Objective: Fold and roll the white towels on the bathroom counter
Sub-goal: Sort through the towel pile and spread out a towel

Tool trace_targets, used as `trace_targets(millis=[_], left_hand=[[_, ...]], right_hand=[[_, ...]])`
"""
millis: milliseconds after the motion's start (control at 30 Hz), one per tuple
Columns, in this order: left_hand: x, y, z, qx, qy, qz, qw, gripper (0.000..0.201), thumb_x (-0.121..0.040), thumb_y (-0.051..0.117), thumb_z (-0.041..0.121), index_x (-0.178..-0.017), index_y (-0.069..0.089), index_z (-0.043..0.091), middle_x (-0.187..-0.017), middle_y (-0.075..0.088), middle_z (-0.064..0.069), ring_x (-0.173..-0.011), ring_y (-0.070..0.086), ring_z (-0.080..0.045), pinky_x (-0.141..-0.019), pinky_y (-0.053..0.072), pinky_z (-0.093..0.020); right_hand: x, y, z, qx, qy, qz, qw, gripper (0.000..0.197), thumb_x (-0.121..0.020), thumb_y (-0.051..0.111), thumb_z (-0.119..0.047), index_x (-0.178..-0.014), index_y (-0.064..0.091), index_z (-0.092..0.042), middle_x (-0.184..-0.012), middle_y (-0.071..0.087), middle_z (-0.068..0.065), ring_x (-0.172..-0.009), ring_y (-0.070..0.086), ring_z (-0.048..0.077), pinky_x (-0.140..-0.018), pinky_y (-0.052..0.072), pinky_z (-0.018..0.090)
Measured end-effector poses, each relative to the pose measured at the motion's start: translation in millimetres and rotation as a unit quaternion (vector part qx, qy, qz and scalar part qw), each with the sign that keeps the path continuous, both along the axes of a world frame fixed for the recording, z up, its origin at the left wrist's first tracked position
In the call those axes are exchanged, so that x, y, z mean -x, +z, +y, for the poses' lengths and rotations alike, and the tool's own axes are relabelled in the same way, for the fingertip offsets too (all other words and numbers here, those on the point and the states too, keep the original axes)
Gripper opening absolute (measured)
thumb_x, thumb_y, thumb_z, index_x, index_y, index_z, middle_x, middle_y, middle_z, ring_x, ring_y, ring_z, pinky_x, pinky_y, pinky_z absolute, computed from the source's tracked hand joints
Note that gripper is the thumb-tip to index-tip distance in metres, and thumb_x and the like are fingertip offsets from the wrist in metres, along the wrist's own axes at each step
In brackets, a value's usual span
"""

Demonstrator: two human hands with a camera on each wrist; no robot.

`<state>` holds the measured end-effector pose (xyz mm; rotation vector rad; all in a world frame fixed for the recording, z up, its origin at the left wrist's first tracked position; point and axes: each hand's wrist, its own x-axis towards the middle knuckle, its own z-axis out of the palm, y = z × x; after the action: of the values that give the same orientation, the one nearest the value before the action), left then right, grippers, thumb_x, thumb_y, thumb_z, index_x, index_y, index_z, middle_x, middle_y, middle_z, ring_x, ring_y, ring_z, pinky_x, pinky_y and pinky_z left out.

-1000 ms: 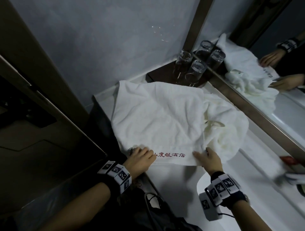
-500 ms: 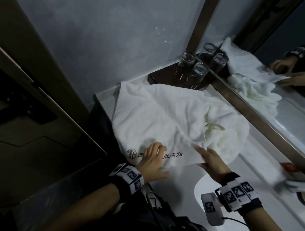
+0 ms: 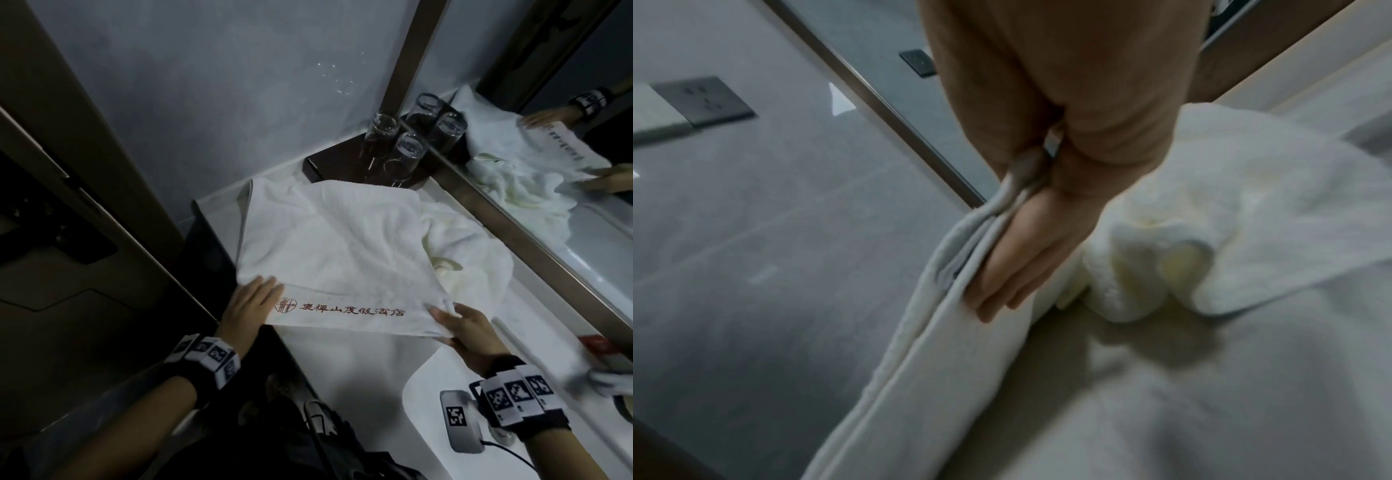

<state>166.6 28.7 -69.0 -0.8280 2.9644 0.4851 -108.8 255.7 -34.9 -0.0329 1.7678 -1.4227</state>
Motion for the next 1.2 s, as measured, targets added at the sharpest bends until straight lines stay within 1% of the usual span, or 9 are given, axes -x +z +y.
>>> trace_targets(millis=[67, 167, 267, 467, 667, 867, 933, 1067, 1200], left_hand=[[-18.8, -14.4, -11.5, -0.030, 0.026, -0.002, 0.999, 0.065, -0.078, 0.012, 0.014, -0.131, 0.050, 0.003, -0.140, 0.045, -0.018, -0.129, 0.043, -0.038, -0.101, 0.042, -0.047], [-37.3, -33.1, -16.0, -0.069, 0.057, 0.000, 0.996, 0.057, -0.086, 0.029, -0.008, -0.140, 0.037, 0.009, -0.151, 0.027, -0.014, -0.137, 0.032, -0.028, -0.107, 0.032, -0.037], [-40.9, -36.8, -11.7, -0.172, 0.201, 0.087, 0.961, 0.035, -0.085, 0.054, -0.004, -0.116, 0.053, 0.011, -0.123, 0.045, -0.012, -0.116, 0.044, -0.025, -0.097, 0.038, -0.028], [-56.3, -26.7, -14.8, -0.238, 0.265, 0.184, 0.916, 0.037, -0.069, 0.053, -0.020, -0.088, 0.062, 0.011, -0.115, 0.034, -0.014, -0.099, 0.048, -0.025, -0.085, 0.039, -0.015], [-45.0, -19.4, -33.9, -0.376, 0.282, 0.144, 0.871, 0.048, -0.074, 0.066, -0.011, -0.117, 0.049, 0.001, -0.109, 0.052, -0.017, -0.101, 0.051, -0.022, -0.090, 0.040, -0.029], [-31.8, -27.0, -35.1, -0.489, 0.417, 0.180, 0.745, 0.028, -0.098, 0.039, 0.018, -0.112, 0.053, -0.001, -0.109, 0.060, -0.025, -0.086, 0.053, -0.023, -0.059, 0.050, -0.017], [-28.6, -28.3, -35.0, -0.537, 0.430, 0.171, 0.705, 0.036, -0.096, 0.043, 0.031, -0.112, 0.054, 0.001, -0.102, 0.063, -0.017, -0.088, 0.059, -0.023, -0.072, 0.054, -0.027], [-24.5, -31.9, -37.7, -0.454, 0.405, 0.106, 0.786, 0.049, -0.087, 0.063, 0.016, -0.126, 0.040, -0.002, -0.111, 0.053, -0.015, -0.098, 0.051, -0.022, -0.087, 0.042, -0.034], [-18.4, -24.8, -38.8, -0.446, 0.370, 0.068, 0.812, 0.051, -0.083, 0.062, 0.001, -0.128, 0.038, -0.004, -0.123, 0.052, -0.025, -0.113, 0.052, -0.035, -0.098, 0.043, -0.043]], right_hand=[[-3.1, -11.8, 5.3, -0.041, 0.019, -0.002, 0.999, 0.018, -0.086, 0.059, -0.003, -0.102, 0.062, 0.006, -0.074, 0.075, 0.009, -0.066, 0.071, 0.018, -0.055, 0.057, 0.023], [-11.2, -28.8, 9.1, -0.109, 0.063, -0.003, 0.992, 0.016, -0.088, 0.059, -0.002, -0.099, 0.062, 0.009, -0.076, 0.072, 0.016, -0.066, 0.071, 0.024, -0.056, 0.058, 0.028], [-16.3, -44.8, 9.5, -0.217, 0.152, 0.060, 0.962, 0.023, -0.086, 0.063, -0.003, -0.100, 0.060, 0.014, -0.085, 0.064, 0.019, -0.077, 0.062, 0.030, -0.073, 0.054, 0.042], [-25.4, -56.3, 11.1, -0.261, 0.218, 0.020, 0.940, 0.026, -0.079, 0.069, 0.002, -0.103, 0.061, 0.007, -0.078, 0.065, 0.008, -0.070, 0.063, 0.020, -0.053, 0.053, 0.024], [-26.0, -55.8, 0.3, -0.245, 0.182, 0.056, 0.951, 0.027, -0.076, 0.077, -0.019, -0.094, 0.067, -0.002, -0.091, 0.070, 0.011, -0.082, 0.066, 0.026, -0.063, 0.053, 0.028], [-26.6, -61.6, -6.0, -0.267, 0.157, 0.075, 0.948, 0.029, -0.079, 0.073, -0.019, -0.092, 0.066, 0.006, -0.097, 0.068, 0.019, -0.089, 0.064, 0.032, -0.087, 0.052, 0.044], [-27.9, -64.2, -5.5, -0.277, 0.153, 0.089, 0.944, 0.033, -0.080, 0.073, -0.019, -0.098, 0.066, 0.008, -0.100, 0.068, 0.021, -0.095, 0.064, 0.035, -0.089, 0.051, 0.046], [-32.7, -67.7, -4.0, -0.282, 0.141, 0.106, 0.943, 0.035, -0.080, 0.071, -0.020, -0.104, 0.064, 0.005, -0.107, 0.067, 0.021, -0.100, 0.063, 0.035, -0.093, 0.049, 0.046], [-35.7, -67.5, -2.8, -0.279, 0.134, 0.106, 0.945, 0.040, -0.081, 0.071, -0.021, -0.111, 0.061, 0.003, -0.112, 0.065, 0.020, -0.104, 0.061, 0.035, -0.096, 0.047, 0.048]])
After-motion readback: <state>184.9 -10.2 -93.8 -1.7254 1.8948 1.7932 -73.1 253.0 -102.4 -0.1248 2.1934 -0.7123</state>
